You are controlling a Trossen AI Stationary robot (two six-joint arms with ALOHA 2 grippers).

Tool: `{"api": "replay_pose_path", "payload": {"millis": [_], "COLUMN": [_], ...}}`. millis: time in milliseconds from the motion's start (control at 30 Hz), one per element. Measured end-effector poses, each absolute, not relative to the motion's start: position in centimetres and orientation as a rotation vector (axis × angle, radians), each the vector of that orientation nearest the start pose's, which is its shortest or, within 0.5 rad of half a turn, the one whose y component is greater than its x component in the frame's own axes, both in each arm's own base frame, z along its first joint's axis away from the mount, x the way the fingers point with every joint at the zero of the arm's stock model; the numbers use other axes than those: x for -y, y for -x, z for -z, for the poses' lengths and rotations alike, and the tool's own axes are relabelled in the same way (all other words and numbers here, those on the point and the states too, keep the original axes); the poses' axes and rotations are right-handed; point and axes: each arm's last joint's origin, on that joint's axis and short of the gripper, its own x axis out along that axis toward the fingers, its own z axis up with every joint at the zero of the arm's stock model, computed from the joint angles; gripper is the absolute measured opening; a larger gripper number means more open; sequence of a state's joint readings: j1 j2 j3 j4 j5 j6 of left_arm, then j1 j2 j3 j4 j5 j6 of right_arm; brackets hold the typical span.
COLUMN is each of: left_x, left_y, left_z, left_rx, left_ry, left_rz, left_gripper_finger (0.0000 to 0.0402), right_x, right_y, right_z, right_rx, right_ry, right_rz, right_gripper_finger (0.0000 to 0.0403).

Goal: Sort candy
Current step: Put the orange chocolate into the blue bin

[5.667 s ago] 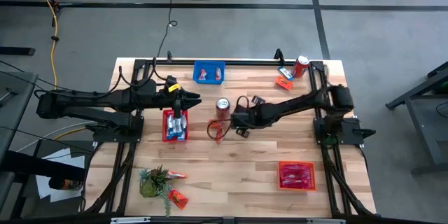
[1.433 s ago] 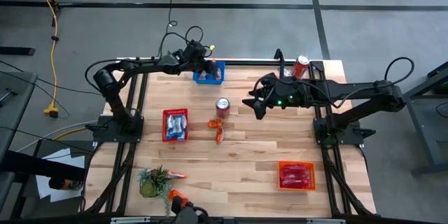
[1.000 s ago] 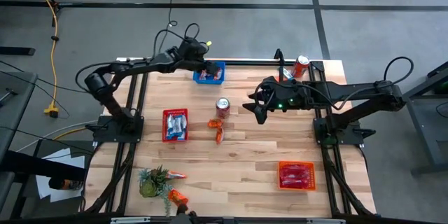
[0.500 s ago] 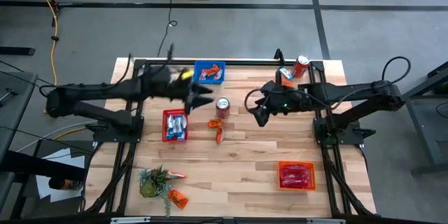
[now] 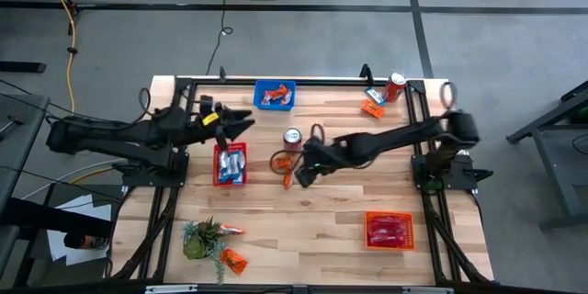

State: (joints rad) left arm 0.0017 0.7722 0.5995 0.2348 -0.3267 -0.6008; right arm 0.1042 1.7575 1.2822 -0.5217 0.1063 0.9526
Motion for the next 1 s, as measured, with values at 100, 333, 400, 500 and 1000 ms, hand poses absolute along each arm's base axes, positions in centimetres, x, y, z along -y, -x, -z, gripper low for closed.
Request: {"api": "replay_pose_path", "payload": {"millis": [100, 333, 400, 500, 1000], "left_x": [-1.2, -1.4, -1.4, -1.4, -1.2], "left_y": [-17.4, -17.2, -17.2, -17.2, -17.2], "left_z": [-31.5, -31.6, -31.6, -31.6, -31.4], "left_rx": [0.198, 0.204, 0.201, 0.198, 0.160], "left_ry": [0.589, 0.574, 0.574, 0.573, 0.569], "left_rz": [-0.315, -0.324, -0.313, -0.306, -0.267], "left_gripper_finger": [0.0241, 0.0241, 0.0241, 0.0241, 0.0241], "right_x": [-3.9, -4.5, -4.5, -4.2, -5.3], "right_y": [-38.7, -43.0, -43.9, -44.8, -44.1], "right_z": [-21.5, -18.8, -17.6, -15.9, -14.8], "right_rx": [-0.934, -1.022, -1.031, -1.042, -1.148], "right_ry": [-0.723, -0.622, -0.595, -0.570, -0.457], "right_rz": [0.510, 0.635, 0.666, 0.706, 0.724], "right_gripper_finger": [0.0246, 0.0239, 0.0238, 0.0238, 0.0047]}}
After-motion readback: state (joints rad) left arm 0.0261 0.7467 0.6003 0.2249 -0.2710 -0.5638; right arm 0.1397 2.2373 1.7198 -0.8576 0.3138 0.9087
